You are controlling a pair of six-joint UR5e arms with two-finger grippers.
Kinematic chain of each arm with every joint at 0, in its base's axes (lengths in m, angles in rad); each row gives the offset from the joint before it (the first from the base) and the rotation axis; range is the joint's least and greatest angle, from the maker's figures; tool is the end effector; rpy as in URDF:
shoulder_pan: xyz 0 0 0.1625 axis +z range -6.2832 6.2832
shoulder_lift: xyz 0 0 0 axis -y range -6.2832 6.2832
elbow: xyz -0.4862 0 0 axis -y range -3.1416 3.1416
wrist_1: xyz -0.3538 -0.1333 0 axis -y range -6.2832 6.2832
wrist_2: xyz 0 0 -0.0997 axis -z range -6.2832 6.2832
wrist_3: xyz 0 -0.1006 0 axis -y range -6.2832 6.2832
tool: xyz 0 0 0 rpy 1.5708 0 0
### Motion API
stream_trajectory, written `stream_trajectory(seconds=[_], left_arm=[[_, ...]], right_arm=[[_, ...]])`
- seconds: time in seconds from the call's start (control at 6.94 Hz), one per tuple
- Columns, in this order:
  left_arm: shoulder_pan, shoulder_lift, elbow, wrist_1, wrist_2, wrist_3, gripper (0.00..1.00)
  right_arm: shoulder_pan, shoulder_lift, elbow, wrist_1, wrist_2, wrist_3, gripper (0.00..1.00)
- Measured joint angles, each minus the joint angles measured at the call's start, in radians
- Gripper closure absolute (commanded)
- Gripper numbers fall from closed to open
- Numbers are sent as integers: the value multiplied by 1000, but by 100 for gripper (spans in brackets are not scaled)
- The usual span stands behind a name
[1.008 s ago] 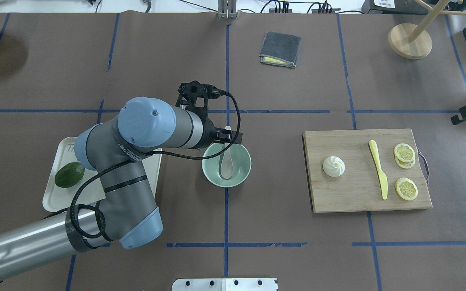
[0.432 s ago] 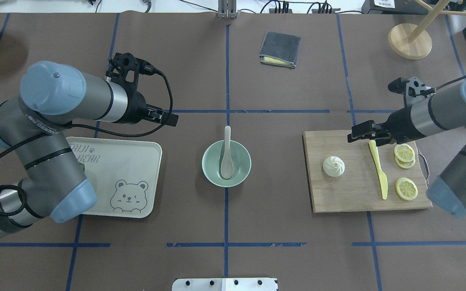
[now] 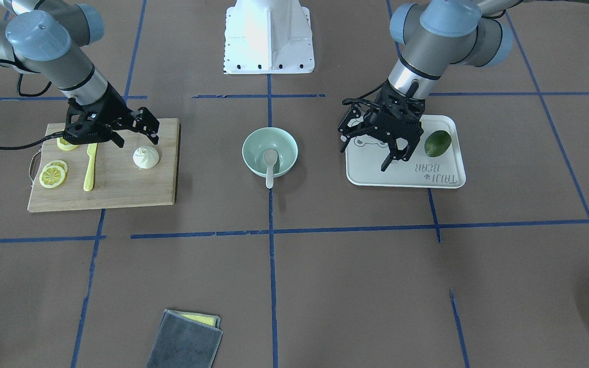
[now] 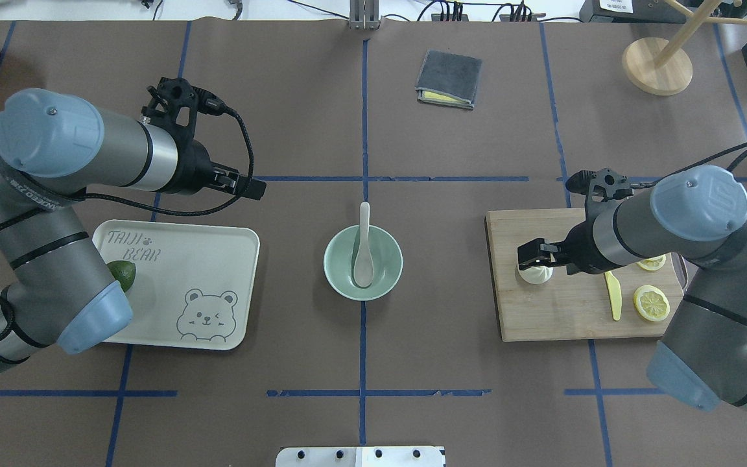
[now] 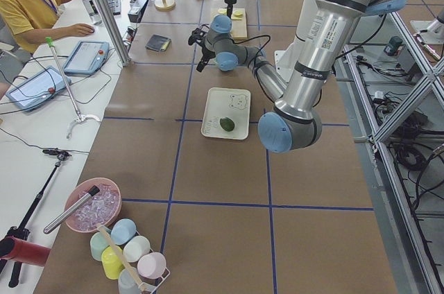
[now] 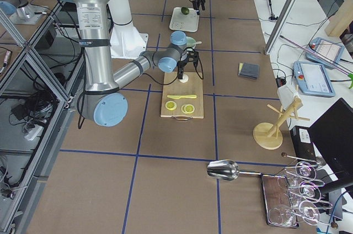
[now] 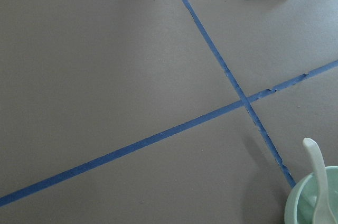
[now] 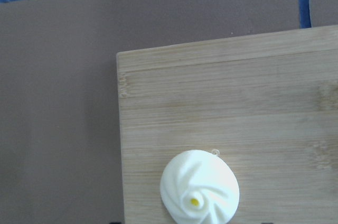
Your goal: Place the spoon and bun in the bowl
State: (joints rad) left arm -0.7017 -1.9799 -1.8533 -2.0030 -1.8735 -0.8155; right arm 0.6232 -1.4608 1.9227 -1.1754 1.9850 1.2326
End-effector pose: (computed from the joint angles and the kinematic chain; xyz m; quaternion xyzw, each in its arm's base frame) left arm 0.3882 -0.4634 0.3345 0.2555 0.4780 0.1027 0.8341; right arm -0.3559 -0.3701 0.4730 0.0223 -0.4471 0.0418 0.8932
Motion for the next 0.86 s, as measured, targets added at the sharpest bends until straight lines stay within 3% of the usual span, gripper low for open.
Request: stream_trajectory(seconds=[0.58,0.72,0.86], left_arm=[[-1,7,-3,0,1,-4,1],[-1,8,-8,0,1,-4,1],[-2,8,-15,1,1,-4,1]], right_arm=[[-26,36,-57,-29,-63,-10,13],[-27,44,-68,-29,-67,-11,24],[-28,47,-71,-29,-68,-11,41]])
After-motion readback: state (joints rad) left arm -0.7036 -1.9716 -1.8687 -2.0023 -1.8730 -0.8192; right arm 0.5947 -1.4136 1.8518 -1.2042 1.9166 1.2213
